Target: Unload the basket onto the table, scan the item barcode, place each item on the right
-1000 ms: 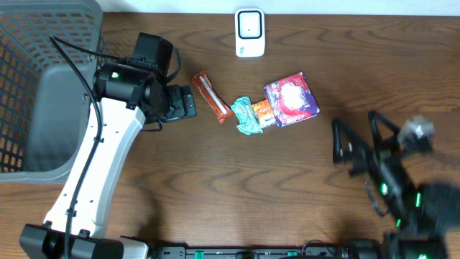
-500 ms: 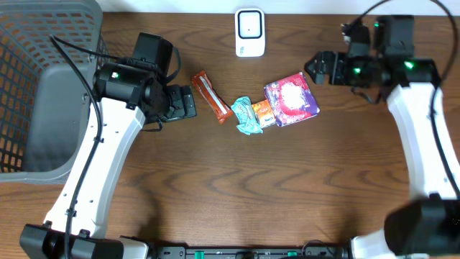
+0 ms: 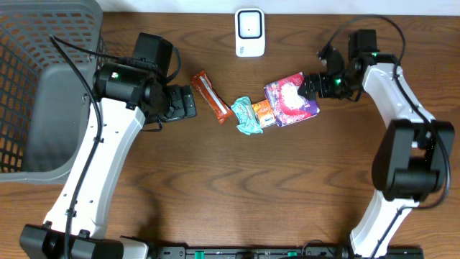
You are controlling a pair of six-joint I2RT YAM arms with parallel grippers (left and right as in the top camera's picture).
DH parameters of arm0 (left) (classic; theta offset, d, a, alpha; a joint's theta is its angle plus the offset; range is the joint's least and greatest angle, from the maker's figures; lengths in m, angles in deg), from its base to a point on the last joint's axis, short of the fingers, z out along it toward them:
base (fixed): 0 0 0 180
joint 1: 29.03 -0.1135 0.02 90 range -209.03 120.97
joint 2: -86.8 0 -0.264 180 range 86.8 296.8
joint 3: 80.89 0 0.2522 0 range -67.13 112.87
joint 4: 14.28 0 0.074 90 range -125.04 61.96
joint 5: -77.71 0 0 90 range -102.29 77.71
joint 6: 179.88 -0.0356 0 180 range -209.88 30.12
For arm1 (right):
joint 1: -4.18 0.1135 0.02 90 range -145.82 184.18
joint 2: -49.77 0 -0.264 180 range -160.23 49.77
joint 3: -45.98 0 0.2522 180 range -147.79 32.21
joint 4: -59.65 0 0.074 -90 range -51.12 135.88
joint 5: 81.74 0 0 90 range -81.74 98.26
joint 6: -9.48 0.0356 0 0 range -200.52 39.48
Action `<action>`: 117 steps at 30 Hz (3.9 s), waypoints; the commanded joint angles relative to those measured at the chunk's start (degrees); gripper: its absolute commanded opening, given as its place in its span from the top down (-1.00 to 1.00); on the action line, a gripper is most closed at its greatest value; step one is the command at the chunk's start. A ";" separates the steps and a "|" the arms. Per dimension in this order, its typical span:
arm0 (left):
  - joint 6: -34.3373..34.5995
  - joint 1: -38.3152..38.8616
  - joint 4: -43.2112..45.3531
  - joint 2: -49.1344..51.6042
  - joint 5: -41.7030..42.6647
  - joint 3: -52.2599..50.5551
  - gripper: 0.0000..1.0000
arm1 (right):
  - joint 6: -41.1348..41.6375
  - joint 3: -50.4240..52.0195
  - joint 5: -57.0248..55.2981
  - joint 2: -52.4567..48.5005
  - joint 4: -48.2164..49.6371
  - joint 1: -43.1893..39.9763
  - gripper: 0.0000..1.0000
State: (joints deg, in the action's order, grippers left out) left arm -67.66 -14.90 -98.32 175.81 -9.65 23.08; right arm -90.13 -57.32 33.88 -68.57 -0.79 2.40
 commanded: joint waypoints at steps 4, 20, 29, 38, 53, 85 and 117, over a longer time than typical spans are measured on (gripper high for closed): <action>-0.55 0.02 -0.17 0.37 -0.52 -0.31 -0.96 | -9.31 -1.31 15.82 -7.74 -0.57 -1.55 -0.72; -0.55 0.02 -0.17 0.37 -0.52 -0.31 -0.96 | 7.63 -11.76 -12.68 3.52 -9.20 0.11 0.98; -0.52 0.02 -0.17 0.37 -0.52 -0.31 -0.96 | 25.88 -9.99 -74.62 8.59 -14.12 7.89 0.98; -0.55 0.02 -0.17 0.37 -0.52 -0.31 -0.96 | 25.53 -1.62 -68.00 2.71 -7.69 14.38 0.81; -0.55 0.02 -0.17 0.37 -0.52 -0.31 -0.96 | 20.26 -20.06 -42.29 1.77 -10.80 25.55 -0.64; -0.52 0.02 -0.17 0.37 -0.52 -0.31 -0.96 | 14.49 14.84 20.65 -0.87 22.64 -5.64 -0.57; -0.55 0.02 -0.17 0.37 -0.52 -0.31 -0.96 | 24.35 8.98 -74.23 13.90 -0.33 12.98 0.98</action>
State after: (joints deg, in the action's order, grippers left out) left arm -67.66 -14.90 -98.32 175.83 -9.63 23.08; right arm -67.86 -48.41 -17.39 -52.57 -0.42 12.98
